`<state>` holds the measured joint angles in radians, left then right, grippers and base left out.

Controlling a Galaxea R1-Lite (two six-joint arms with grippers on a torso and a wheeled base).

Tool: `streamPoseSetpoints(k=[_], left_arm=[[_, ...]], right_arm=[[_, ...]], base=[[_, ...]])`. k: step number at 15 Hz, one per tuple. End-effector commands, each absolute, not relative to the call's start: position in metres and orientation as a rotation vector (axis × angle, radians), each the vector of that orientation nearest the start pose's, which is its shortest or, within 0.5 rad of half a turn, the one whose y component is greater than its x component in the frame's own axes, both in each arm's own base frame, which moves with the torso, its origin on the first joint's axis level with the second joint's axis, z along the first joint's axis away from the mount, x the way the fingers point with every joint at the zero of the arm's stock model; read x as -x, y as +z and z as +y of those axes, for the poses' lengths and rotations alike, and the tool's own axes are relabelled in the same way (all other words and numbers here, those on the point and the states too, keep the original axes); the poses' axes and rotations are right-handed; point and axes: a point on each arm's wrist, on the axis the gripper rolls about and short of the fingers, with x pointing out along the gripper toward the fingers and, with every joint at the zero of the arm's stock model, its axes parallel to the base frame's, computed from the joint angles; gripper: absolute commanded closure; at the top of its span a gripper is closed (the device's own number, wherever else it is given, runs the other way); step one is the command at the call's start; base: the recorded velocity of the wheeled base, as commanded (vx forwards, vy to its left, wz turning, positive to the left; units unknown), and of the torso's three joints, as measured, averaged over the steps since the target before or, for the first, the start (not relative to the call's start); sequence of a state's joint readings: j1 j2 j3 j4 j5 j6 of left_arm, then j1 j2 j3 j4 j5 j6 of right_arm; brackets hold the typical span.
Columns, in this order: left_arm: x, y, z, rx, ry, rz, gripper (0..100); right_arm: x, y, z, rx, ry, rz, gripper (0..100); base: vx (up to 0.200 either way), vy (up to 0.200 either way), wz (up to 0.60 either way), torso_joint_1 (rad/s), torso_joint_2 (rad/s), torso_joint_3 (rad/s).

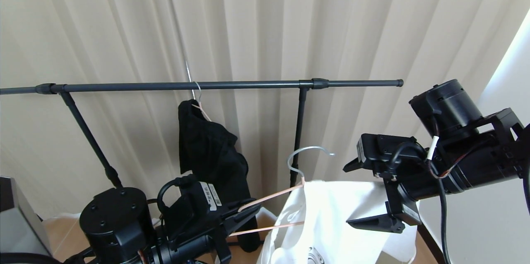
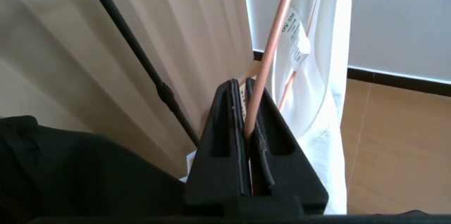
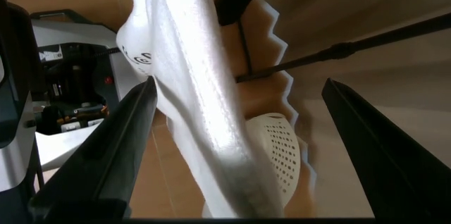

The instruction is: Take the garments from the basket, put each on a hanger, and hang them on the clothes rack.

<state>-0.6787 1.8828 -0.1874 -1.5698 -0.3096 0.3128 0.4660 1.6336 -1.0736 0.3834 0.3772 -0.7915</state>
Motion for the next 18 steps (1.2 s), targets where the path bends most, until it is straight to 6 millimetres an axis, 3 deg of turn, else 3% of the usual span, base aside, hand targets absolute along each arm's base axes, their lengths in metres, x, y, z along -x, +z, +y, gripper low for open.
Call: streamPoseSetpoints(k=[1,3,4,18], left_arm=[[-0.1868,0.0904,-0.1593,-0.31,-0.999,-0.028,100],[-0.1866,0.0904,-0.1595,-0.312,-1.0,-0.029,100],[-0.1866,0.0904,-0.1595,-0.31,-1.0,-0.028,100],[-0.1884,0.091,-0.1595,-0.294,-0.993,-0.024,100]], right_arm=[[-0.2343,0.1885,0.1272,0.727,1.122,0.611,0],[-0.2344,0.1896,0.1272,0.728,1.12,0.607,0],[-0.2345,0.19,0.1273,0.729,1.121,0.604,100],[-0.2292,0.1955,0.125,0.72,1.126,0.581,100]], base=[[0.0,0.0,0.0,0.0,0.0,0.0],[0.0,0.0,0.0,0.0,0.0,0.0],[0.0,0.0,0.0,0.0,0.0,0.0],[0.0,0.0,0.0,0.0,0.0,0.0]])
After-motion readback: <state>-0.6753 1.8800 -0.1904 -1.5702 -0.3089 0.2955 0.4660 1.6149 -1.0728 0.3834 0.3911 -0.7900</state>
